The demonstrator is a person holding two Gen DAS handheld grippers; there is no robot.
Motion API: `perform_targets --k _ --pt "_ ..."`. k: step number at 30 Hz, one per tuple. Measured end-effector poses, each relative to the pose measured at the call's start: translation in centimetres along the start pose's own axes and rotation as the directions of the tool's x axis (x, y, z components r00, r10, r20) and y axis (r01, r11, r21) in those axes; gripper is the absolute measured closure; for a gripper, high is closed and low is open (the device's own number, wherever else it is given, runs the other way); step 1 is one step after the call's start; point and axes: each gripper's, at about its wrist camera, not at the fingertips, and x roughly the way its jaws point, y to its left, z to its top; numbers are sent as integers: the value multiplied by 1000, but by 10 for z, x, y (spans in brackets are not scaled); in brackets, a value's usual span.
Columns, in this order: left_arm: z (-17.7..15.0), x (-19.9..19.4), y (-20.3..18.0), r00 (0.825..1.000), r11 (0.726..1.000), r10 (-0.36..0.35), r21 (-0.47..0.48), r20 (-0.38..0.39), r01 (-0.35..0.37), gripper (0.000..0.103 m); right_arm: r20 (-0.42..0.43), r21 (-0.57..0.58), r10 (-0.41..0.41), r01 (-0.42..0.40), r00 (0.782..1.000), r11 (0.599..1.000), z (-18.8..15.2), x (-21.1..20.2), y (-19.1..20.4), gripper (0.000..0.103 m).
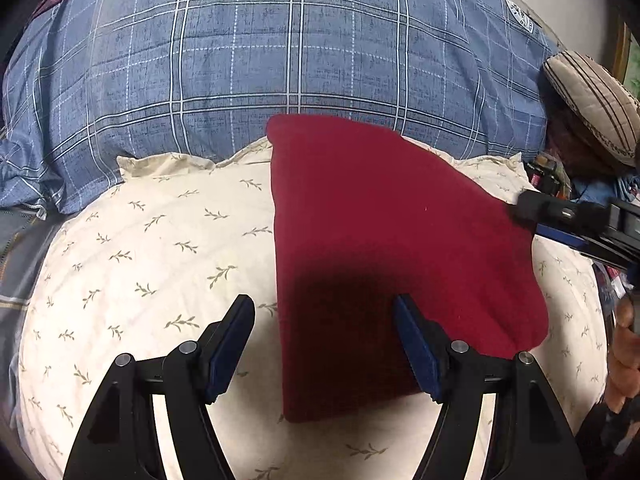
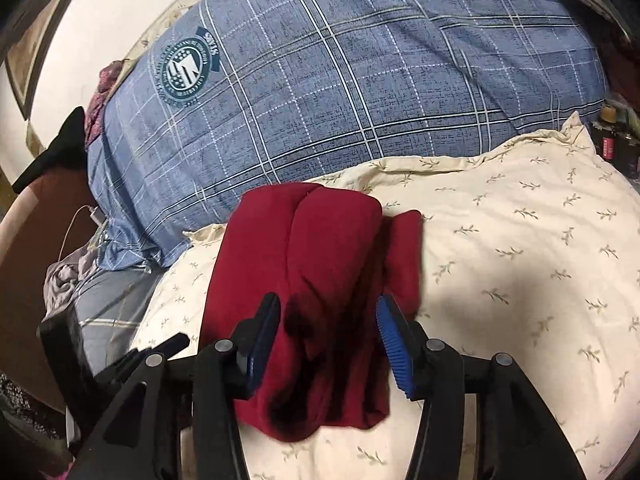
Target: Fold small clothes
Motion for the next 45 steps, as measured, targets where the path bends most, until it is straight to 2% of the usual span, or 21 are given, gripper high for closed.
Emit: perform_targets --k 3,4,6,7,11,13,15,16,17,19,22,24,28,30,31,32,33,35,38,41,45 --pt "0 4 -1 1000 1000 7 10 -10 -7 32 -53 49 31 -29 998 998 6 25 -6 47" --pt "0 5 -2 1000 1000 8 13 -15 -8 32 -63 57 52 -48 997 997 6 31 -7 51" --pt "0 6 -2 1000 1000 6 15 -22 -6 32 -71 58 71 -67 995 996 6 42 -11 80" --pt "0 6 -2 1000 1000 1 13 -25 -1 32 -63 51 63 -60 996 997 5 41 -11 84" --pt "6 4 5 1000 1000 -23 -9 -5 23 32 -20 -69 -40 39 999 997 -8 34 -1 85" --pt "12 9 11 999 998 -41 -40 -7 41 32 -36 -65 -50 47 998 997 -11 38 -5 85" --pt "19 15 19 996 993 -85 -84 -10 84 28 -18 -15 -9 8 1000 1000 -10 33 -12 78" --pt "20 18 22 995 990 -104 -101 -6 103 26 -3 9 1 -1 1000 1000 -10 29 -16 61" --pt "23 22 27 992 983 -130 -127 2 129 22 16 32 -8 7 1000 999 -9 26 -20 37" --pt "25 32 33 987 976 -160 -149 -6 158 20 52 54 -29 26 998 998 -8 24 -27 17" --pt "29 54 38 973 960 -224 -181 -46 213 15 41 85 38 -41 998 996 -4 37 -41 16" --pt "32 65 43 965 948 -257 -208 -56 240 6 7 120 81 -81 997 989 1 54 -52 14" --pt "35 87 46 950 935 -299 -226 -90 273 2 -14 208 219 -211 976 955 4 77 -68 12" --pt "38 97 47 946 931 -311 -230 -94 283 2 -17 160 223 -218 975 963 6 82 -62 15" --pt "40 102 46 944 929 -317 -231 -94 289 4 -31 155 233 -226 972 962 7 83 -60 27" --pt "42 104 46 942 928 -322 -227 -95 294 12 -36 162 237 -228 971 960 7 83 -58 40" --pt "44 104 45 934 922 -344 -221 -95 317 25 -33 161 225 -217 974 963 8 80 -57 44" --pt "48 97 39 940 932 -325 -200 -100 301 32 -29 142 225 -219 974 965 8 70 -52 64" --pt "50 81 38 938 934 -330 -177 -103 309 45 -22 126 234 -230 972 965 7 48 -37 69" --pt "48 51 47 927 919 -361 -210 -103 334 47 -23 100 276 -272 961 957 0 23 -15 70" --pt "26 -7 59 944 932 -321 -198 -70 302 47 -48 93 357 -352 933 931 -17 1 6 70"
